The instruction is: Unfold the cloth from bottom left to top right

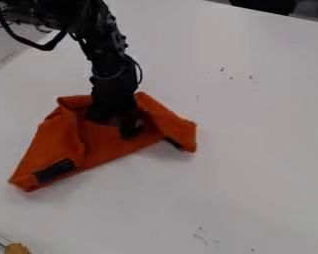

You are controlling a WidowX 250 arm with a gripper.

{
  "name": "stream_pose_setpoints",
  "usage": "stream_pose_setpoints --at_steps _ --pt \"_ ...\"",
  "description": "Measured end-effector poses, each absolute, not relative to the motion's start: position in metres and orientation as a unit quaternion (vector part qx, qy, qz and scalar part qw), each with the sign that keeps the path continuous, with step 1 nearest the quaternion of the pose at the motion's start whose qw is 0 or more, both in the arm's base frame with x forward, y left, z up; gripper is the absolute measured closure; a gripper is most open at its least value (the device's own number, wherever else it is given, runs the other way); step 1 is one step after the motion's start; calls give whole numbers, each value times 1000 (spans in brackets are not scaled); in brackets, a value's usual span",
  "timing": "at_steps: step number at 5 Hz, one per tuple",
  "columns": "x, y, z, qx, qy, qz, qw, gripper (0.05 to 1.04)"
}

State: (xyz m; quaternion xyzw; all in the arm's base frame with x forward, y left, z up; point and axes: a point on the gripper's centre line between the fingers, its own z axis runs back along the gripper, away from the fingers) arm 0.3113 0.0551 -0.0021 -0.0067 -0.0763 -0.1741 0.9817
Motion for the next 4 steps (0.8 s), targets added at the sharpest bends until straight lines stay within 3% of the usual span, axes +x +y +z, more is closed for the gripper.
stream_pose_setpoints --at_steps 1,3,4 --pt "327 58 -3 -14 -65 -132 989 85" --pt "332 65 -3 23 -60 -35 997 85" --pt "334 70 -1 23 -53 -25 998 85"
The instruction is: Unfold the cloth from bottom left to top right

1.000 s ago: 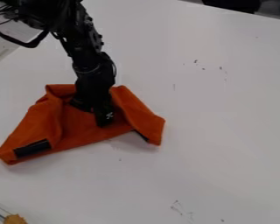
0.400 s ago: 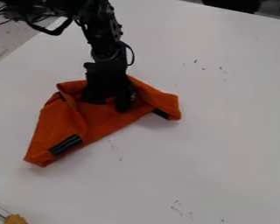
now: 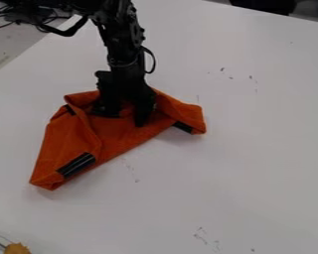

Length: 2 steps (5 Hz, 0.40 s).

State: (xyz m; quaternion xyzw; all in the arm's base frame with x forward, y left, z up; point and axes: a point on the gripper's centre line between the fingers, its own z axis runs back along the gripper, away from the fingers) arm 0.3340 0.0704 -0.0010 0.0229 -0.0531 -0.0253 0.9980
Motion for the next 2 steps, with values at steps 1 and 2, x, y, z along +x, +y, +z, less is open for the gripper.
stream_pose_setpoints --at_steps 1,2 --pt "330 75 2 24 -39 -28 999 85" --pt "326 82 10 30 -41 -38 998 85"
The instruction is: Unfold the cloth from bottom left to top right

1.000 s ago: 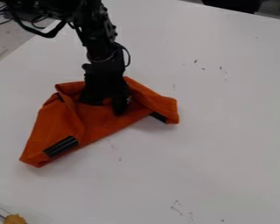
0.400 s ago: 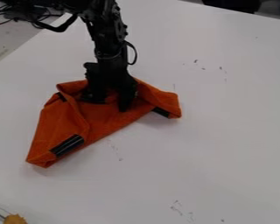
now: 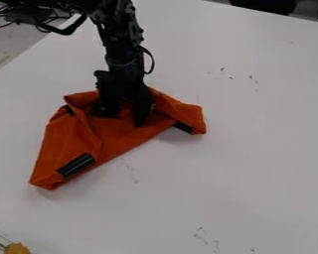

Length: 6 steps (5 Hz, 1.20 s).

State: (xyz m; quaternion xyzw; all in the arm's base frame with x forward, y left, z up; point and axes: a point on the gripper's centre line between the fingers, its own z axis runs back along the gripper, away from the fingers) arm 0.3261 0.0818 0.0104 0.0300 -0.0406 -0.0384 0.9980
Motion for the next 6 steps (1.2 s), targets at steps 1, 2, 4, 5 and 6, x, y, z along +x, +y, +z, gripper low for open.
stream_pose_setpoints --at_steps 1,2,4,5,6 --pt "325 85 28 38 -50 -46 997 85" --pt "324 85 48 43 -58 -62 995 85" --pt "322 50 66 32 -32 -134 990 85" --pt "320 13 68 7 -24 -189 982 85" --pt "322 -24 79 -20 -20 -236 971 85"
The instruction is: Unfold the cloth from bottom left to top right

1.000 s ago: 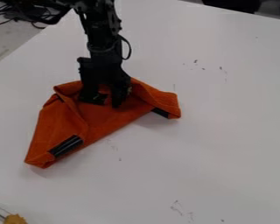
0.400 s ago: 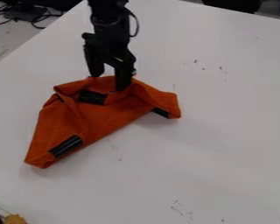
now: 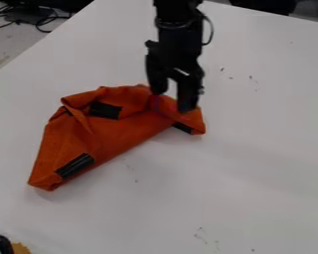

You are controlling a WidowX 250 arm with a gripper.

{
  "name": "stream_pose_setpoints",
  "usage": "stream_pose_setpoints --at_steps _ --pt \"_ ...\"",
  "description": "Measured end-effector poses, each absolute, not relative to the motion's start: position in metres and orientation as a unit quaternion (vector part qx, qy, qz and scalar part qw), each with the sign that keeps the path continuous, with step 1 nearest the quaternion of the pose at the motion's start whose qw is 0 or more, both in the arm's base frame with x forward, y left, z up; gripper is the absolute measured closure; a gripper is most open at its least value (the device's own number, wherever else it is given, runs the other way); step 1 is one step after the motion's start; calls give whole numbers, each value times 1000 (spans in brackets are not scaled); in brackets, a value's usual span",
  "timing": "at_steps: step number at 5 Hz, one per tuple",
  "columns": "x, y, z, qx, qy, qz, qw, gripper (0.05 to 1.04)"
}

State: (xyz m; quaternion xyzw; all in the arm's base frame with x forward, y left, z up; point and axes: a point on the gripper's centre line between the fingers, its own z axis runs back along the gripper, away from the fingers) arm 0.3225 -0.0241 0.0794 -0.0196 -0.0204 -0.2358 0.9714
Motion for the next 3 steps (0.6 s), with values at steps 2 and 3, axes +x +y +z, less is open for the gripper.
stream_pose_setpoints --at_steps 2,3 --pt "320 -82 84 -29 -30 -222 974 85" --pt "311 -99 83 -27 -17 -207 978 85"
